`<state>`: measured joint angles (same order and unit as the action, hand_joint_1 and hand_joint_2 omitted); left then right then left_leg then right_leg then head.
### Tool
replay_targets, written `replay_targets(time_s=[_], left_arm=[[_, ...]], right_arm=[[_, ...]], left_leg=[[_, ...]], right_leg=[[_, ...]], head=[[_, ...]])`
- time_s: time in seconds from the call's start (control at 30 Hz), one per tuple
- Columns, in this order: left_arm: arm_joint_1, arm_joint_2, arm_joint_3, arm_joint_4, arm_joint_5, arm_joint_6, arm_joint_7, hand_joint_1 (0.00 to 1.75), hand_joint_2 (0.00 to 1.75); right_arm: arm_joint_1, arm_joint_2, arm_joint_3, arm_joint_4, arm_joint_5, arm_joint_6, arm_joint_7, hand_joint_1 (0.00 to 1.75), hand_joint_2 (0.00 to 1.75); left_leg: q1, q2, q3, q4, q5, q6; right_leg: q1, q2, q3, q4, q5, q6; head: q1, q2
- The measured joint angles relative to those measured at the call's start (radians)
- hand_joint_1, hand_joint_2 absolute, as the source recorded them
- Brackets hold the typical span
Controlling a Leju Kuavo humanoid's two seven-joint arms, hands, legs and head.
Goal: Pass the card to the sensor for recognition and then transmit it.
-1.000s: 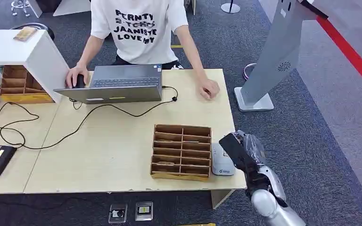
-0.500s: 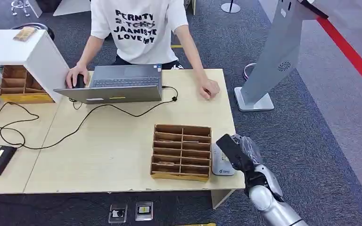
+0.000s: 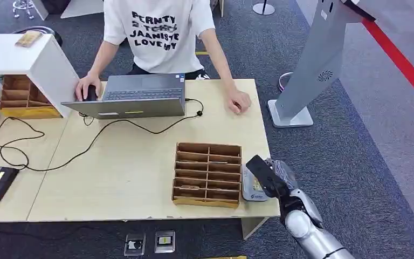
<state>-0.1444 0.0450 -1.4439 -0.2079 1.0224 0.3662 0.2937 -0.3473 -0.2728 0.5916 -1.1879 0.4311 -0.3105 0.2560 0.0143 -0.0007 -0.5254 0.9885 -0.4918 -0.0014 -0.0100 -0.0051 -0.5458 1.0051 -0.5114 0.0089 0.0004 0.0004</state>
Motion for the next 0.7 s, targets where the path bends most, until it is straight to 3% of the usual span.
replay_targets(time_s=[0.7], left_arm=[[0.000, 0.000, 0.000, 0.000, -0.013, 0.002, 0.000, 0.00, 0.00]], right_arm=[[-0.013, 0.005, 0.010, 0.060, -0.047, -0.022, -0.035, 1.75, 1.75]], left_leg=[[0.000, 0.000, 0.000, 0.000, 0.000, 0.000]], right_leg=[[0.000, 0.000, 0.000, 0.000, 0.000, 0.000]], head=[[0.000, 0.000]])
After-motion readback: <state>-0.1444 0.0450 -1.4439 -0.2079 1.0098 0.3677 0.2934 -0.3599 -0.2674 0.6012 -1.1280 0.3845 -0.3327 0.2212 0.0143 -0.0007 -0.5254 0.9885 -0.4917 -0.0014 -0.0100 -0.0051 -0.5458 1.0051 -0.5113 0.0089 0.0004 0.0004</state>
